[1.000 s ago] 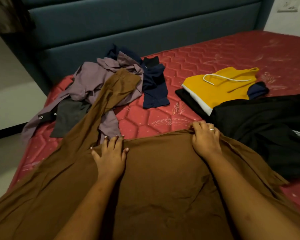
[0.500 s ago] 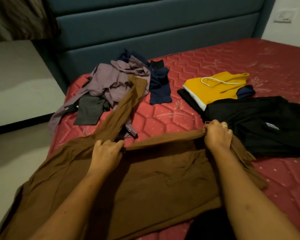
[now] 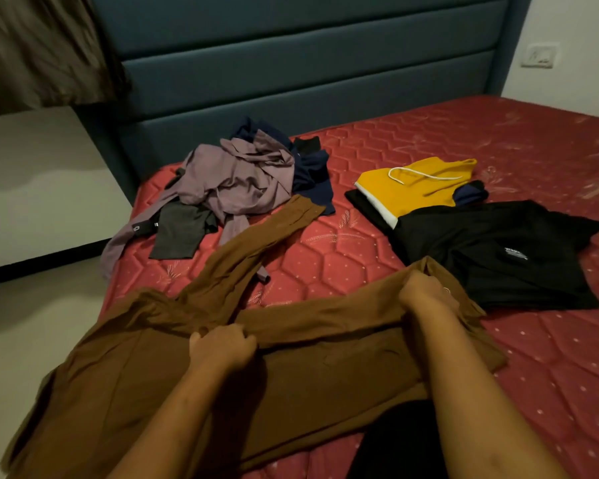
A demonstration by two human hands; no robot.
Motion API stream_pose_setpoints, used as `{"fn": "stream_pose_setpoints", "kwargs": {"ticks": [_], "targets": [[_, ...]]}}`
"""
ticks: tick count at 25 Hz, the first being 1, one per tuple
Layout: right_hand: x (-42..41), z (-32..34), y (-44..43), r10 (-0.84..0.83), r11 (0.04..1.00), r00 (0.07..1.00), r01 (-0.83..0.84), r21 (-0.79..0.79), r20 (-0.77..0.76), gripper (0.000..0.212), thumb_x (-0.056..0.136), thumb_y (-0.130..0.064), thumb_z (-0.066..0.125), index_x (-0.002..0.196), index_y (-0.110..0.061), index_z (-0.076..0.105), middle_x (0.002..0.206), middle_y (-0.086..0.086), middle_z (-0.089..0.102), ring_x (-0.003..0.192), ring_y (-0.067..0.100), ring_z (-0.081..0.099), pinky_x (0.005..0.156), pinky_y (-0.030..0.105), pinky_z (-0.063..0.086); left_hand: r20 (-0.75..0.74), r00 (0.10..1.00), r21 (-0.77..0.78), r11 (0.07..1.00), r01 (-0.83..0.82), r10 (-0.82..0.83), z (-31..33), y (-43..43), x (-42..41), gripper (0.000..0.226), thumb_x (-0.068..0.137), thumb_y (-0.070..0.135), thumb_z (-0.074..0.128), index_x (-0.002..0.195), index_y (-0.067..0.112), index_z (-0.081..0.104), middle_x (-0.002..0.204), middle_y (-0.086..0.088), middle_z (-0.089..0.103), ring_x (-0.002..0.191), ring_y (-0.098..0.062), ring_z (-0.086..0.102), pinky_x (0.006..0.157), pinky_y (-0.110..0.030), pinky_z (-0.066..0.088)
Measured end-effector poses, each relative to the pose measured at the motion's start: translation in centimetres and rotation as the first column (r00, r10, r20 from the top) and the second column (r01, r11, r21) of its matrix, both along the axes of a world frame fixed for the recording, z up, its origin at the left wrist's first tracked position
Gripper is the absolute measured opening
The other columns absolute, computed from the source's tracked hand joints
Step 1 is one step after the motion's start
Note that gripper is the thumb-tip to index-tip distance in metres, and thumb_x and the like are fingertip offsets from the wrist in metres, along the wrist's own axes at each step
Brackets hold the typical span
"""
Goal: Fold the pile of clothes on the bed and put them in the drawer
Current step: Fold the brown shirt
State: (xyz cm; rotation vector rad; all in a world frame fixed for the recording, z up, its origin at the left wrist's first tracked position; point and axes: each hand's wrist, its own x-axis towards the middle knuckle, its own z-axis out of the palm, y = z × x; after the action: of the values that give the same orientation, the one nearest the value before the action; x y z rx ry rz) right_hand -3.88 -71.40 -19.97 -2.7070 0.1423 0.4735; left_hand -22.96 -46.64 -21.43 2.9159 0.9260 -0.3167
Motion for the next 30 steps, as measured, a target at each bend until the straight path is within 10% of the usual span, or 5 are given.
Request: {"fn": "stream_pose_setpoints", "kwargs": {"ticks": [6, 12, 17, 23, 30], "targets": [[3.2, -2.0, -0.9, -0.081, 0.971, 0.98, 0.037, 0.234, 0.18, 0.044, 0.093, -0.018, 0.05, 0.133, -0.036, 0.048, 0.137, 0.014, 0.047, 0.12, 0.038, 0.049, 0.098, 0.042, 0.042, 0.181, 0.972, 0.008, 0.989, 0.15, -0.149, -3.1, -3.4, 5.1, 0.045, 0.093, 0.052, 0.046, 0.133, 0.031, 0.045, 0.139, 0.003, 0.047, 0.129, -0.019, 0.042, 0.103, -0.042, 0.034], [4.9, -4.6, -1.4, -0.221, 0.969, 0.922, 0.171, 0.178, 0.317, 0.035, 0.096, -0.01, 0.042, 0.116, -0.024, 0.068, 0.124, 0.013, 0.059, 0.114, 0.035, 0.055, 0.094, 0.04, 0.043, 0.077, 0.997, -0.263, 0.964, 0.035, -0.016, -6.7, -3.4, 7.9, 0.08, 0.077, 0.084, 0.033, 0.147, 0.051, 0.011, 0.161, 0.012, -0.004, 0.148, -0.028, -0.006, 0.106, -0.071, 0.001], [4.9, -5.0, -0.8, -0.155, 0.988, 0.931, 0.144, 0.059, 0.331, 0.039, 0.094, -0.019, 0.05, 0.131, -0.032, 0.055, 0.132, 0.007, 0.053, 0.124, 0.029, 0.042, 0.097, 0.04, 0.034, 0.278, 0.959, -0.148, 0.989, -0.022, 0.063, -6.7, -2.3, 8.8, 0.05, 0.09, 0.06, 0.044, 0.129, 0.029, 0.045, 0.145, 0.0, 0.034, 0.137, -0.029, 0.025, 0.109, -0.064, 0.012], [5.6, -4.6, -0.8, -0.433, 0.869, 0.815, 0.263, 0.42, 0.386, 0.03, 0.097, -0.019, 0.049, 0.121, -0.028, 0.065, 0.123, 0.007, 0.062, 0.118, 0.029, 0.051, 0.097, 0.039, 0.032, 0.305, 0.952, -0.077, 0.997, 0.032, -0.007, -5.8, -1.8, 9.7, 0.031, 0.099, 0.046, 0.036, 0.117, 0.024, 0.049, 0.123, -0.001, 0.047, 0.119, -0.023, 0.037, 0.096, -0.047, 0.027], [4.7, -6.2, 0.5, -0.075, 0.991, 0.901, 0.115, -0.071, 0.426, 0.07, 0.095, -0.012, 0.042, 0.154, -0.025, 0.007, 0.161, 0.004, 0.006, 0.139, 0.026, 0.027, 0.108, 0.045, 0.02, 0.426, 0.886, 0.143, 0.98, 0.135, -0.184, -7.4, -6.8, 10.2, 0.04, 0.085, 0.04, 0.057, 0.121, 0.021, 0.06, 0.134, -0.005, 0.055, 0.122, -0.028, 0.053, 0.091, -0.06, 0.041]]}}
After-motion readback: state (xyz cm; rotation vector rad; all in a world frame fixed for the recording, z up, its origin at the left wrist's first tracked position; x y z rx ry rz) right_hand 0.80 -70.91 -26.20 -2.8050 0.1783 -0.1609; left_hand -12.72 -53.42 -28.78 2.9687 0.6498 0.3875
